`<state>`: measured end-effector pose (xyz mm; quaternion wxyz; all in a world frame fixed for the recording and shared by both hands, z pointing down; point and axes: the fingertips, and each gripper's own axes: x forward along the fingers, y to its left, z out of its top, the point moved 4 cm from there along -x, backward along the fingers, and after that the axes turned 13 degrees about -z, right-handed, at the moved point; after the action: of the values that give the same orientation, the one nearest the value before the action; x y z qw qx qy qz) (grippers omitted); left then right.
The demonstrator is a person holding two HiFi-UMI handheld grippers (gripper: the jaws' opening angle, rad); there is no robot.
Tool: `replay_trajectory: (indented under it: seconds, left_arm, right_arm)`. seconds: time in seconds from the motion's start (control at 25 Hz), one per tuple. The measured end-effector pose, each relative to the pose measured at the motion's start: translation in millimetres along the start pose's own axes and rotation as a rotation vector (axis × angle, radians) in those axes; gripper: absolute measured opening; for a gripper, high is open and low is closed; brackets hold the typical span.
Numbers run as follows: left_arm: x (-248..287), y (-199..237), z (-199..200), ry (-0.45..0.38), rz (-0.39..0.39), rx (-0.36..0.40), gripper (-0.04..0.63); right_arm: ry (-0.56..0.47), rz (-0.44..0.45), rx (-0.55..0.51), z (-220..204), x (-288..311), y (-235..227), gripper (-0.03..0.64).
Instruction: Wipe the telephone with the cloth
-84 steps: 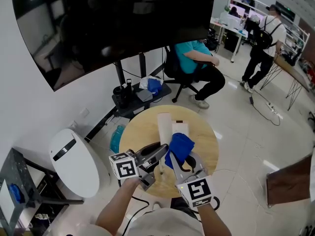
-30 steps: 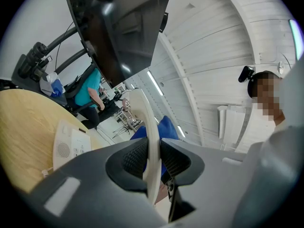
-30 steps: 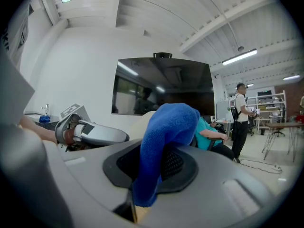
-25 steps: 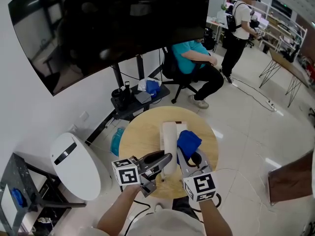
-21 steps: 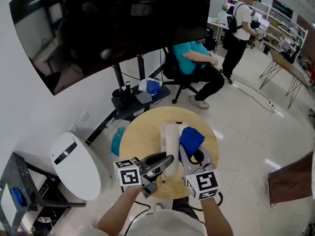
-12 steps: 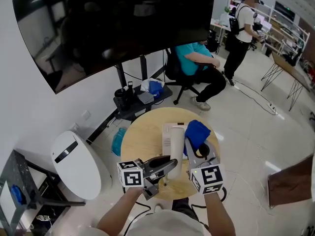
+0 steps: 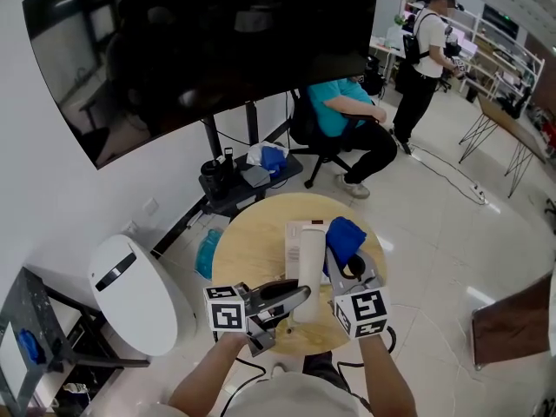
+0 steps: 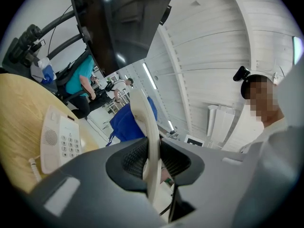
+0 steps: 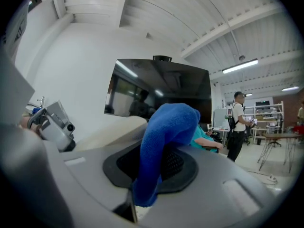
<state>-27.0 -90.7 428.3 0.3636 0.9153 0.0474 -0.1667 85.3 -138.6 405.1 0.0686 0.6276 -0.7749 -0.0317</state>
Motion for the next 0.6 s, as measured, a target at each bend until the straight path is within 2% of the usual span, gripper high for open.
replay_trajectory:
  seconds: [0.16,0.6]
  left_arm:
    - [3,-9,4,0.020,-0.030,0.003,0.080]
    - [6,-26,7,0.054,-0.155,-0.025,0.080]
  right_arm:
    - [0.009,0.037,-0.019,-12,3,9,0.061]
    - [-0.090,0.121,-0.213,-3,-4,28,0.061]
